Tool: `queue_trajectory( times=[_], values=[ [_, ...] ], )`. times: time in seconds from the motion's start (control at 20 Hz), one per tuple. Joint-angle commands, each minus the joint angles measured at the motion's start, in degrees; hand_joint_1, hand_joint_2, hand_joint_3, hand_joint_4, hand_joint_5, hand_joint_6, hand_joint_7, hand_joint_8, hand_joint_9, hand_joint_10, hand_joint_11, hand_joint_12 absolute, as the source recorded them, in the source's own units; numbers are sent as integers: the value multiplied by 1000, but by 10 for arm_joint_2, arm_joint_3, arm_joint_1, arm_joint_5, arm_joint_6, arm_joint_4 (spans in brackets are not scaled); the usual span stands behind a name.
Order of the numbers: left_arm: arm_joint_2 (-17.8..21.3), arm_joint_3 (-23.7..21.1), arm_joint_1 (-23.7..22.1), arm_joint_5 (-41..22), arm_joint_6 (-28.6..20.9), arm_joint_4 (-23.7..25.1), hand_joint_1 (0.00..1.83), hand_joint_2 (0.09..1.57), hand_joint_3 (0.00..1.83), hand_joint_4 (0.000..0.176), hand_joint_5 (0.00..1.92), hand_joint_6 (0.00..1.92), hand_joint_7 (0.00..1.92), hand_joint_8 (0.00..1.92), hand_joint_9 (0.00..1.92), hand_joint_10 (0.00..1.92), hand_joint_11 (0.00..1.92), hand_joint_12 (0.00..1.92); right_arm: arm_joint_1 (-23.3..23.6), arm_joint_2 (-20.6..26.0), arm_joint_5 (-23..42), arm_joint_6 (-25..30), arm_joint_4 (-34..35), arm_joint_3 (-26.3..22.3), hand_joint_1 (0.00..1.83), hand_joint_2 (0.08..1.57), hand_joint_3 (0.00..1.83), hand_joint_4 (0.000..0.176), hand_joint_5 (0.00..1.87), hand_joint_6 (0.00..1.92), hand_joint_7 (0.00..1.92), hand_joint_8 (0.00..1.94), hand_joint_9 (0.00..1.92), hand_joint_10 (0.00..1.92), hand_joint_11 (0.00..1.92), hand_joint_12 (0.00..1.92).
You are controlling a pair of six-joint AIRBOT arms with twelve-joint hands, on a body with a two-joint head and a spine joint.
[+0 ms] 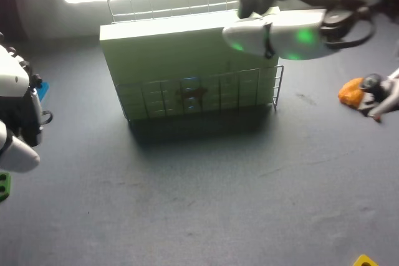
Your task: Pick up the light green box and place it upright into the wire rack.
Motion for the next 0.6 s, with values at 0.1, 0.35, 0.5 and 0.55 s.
queue_trajectory(
  times=[0.1,0.35,0.5,0.55],
  values=[
    [2,-5,-9,37,1,5,159,1307,5,0,852,1251,866,1321,706,1571,551,1892,1,45,48,-29,-14,-27,120,1210,0,0,895,1561,990,1695,893,1884,786,1920],
    [1,8,-21,37,2,5,48,1342,5,0,981,1920,1127,1921,1127,1921,1112,1921,-26,97,44,-27,-14,-37,103,1234,5,0,1138,1920,1304,1940,1363,1921,1386,1921],
    [2,12,-20,37,7,5,131,1348,4,0,1135,1921,1293,1921,1323,1921,1371,1921,-29,118,30,-28,-14,-40,82,1284,0,156,1235,1921,1385,1941,1462,1921,1503,1921],
    [2,14,-20,37,7,5,136,1353,5,0,1178,1921,1335,1921,1362,1921,1420,1921,-27,126,23,-26,-14,-42,71,1296,4,172,1210,1921,1380,1941,1459,1921,1507,1921]
  ],
)
